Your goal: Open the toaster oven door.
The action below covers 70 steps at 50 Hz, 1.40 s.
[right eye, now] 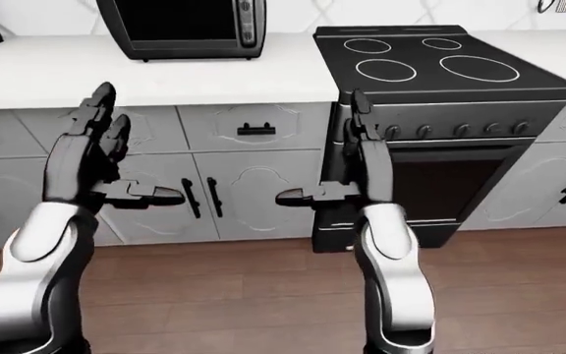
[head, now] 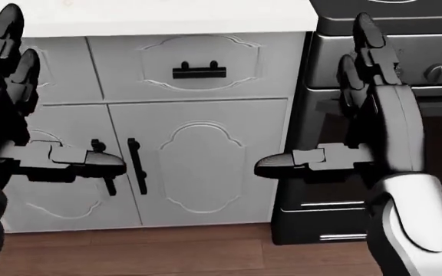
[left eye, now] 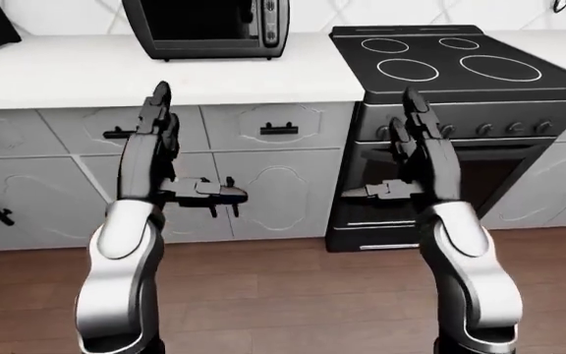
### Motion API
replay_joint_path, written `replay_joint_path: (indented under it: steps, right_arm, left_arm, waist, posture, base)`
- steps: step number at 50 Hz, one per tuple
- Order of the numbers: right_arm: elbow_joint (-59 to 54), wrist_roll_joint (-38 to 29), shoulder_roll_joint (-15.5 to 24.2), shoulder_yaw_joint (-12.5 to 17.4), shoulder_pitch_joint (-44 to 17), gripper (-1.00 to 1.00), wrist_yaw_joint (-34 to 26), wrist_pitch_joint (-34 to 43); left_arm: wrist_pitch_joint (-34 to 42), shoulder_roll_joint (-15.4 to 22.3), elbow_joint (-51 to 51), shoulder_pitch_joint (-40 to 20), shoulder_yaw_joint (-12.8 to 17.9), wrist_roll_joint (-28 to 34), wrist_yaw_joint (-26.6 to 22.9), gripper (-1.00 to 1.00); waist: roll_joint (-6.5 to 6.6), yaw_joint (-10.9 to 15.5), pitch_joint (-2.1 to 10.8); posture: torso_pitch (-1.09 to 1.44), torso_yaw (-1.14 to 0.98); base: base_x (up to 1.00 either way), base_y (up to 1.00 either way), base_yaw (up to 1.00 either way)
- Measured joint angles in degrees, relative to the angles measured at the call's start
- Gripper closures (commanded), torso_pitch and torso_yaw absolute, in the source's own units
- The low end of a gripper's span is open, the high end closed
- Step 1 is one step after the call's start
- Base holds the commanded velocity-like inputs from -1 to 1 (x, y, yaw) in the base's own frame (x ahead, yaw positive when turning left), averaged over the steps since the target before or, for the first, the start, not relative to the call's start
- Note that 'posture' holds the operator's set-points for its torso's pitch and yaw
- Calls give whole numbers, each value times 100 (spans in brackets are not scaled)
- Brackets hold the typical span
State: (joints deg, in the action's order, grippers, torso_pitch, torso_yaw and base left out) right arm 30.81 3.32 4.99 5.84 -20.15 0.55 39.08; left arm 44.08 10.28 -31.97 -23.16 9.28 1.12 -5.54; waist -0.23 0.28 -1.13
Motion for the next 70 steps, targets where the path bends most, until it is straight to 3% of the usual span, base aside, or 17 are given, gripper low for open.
replay_joint_path:
  steps: [8, 13, 20, 24, 30, 37, 39, 43, 49, 52, 54, 57, 60, 63, 65, 68, 70]
  right_arm:
    - [85, 329, 148, 89, -373, -100, 167, 487]
    - [228, 440, 134, 37, -349, -100, 240, 358]
    - [43, 443, 130, 99, -160, -100, 312, 262]
    - [98, 468, 120, 45, -217, -100, 298, 166]
    - [-34, 534, 58, -71, -140, -100, 250, 196]
    - [104, 529, 59, -49, -164, -100, 277, 35]
    - [42, 542, 56, 25, -84, -100, 286, -10]
    - [-36, 695, -12, 140, -11, -100, 364, 60]
    - [170, 857, 64, 5, -20, -100, 384, -175]
    - [-7, 768, 21, 36, 7, -100, 414, -232]
    - [-137, 760, -34, -79, 78, -100, 394, -202]
    - [-198, 808, -47, -150, 78, -100, 350, -113]
    - [-96, 818, -49, -137, -13, -100, 352, -193]
    - [74, 842, -23, -106, -53, -100, 363, -318]
    - [102, 832, 9, -46, -46, -100, 390, -352]
    - [43, 806, 54, 76, 39, -100, 442, -313]
    - [-62, 796, 45, 115, 113, -100, 482, -220]
  left_arm:
    - [477, 237, -89, -416, 159, -195, 63, -100]
    - [455, 281, -217, -326, 287, -317, 158, -100]
    - [466, 274, -183, -320, 155, -475, 188, -100]
    - [377, 277, -180, -301, 175, -456, 232, -100]
    - [327, 241, 55, -204, 185, -397, 276, -100]
    - [251, 256, -80, -279, 198, -407, 283, -100]
    - [248, 189, -79, -213, 116, -425, 272, -100]
    - [272, 179, 17, -177, 59, -488, 221, -100]
    - [163, 164, -25, -252, 61, -467, 251, -100]
    - [136, 186, -4, -222, 16, -510, 214, -100]
    - [153, 194, 93, -119, 119, -476, 239, -100]
    - [243, 208, 172, -118, 225, -396, 311, -100]
    - [148, 232, 46, -142, 248, -374, 334, -100]
    - [65, 220, -15, -200, 232, -368, 344, -100]
    - [29, 210, 26, -209, 171, -392, 319, -100]
    - [62, 123, 128, -123, 35, -439, 272, -100]
    - [161, 116, 248, -94, -28, -473, 232, -100]
  waist:
    - [33, 0, -104]
    - [-100, -11, -174]
    - [73, -57, -165]
    - [452, -56, -156]
    - [319, 19, -126]
    - [-269, 88, -62]
    - [-145, -2, -144]
    - [-147, -60, -130]
    - [151, -57, -91]
    - [397, 45, -96]
    - [346, 203, -150]
    - [221, 315, -48]
    - [8, 229, -48]
    - [-132, 159, -182]
    - [-297, 172, -128]
    - [-126, 51, -175]
    - [-127, -14, -148]
  posture:
    - [0, 0]
    - [0, 0]
    - [0, 0]
    - [0, 0]
    - [0, 0]
    - [0, 0]
    - [0, 0]
    - [0, 0]
    - [0, 0]
    - [0, 0]
    - [0, 0]
    - [0, 0]
    - [0, 0]
    - [0, 0]
    - [0, 0]
    - [0, 0]
    - [0, 0]
  base:
    - [9, 0, 0]
    - [25, 0, 0]
    - [25, 0, 0]
    - [25, 0, 0]
    - [25, 0, 0]
    - [25, 0, 0]
    - [26, 0, 0]
    - [25, 0, 0]
    - [2, 8, 25]
    - [0, 0, 100]
    - [0, 0, 100]
    - [0, 0, 100]
    - [0, 4, 33]
    - [0, 0, 0]
    - [0, 0, 0]
    - [8, 0, 0]
    - [12, 0, 0]
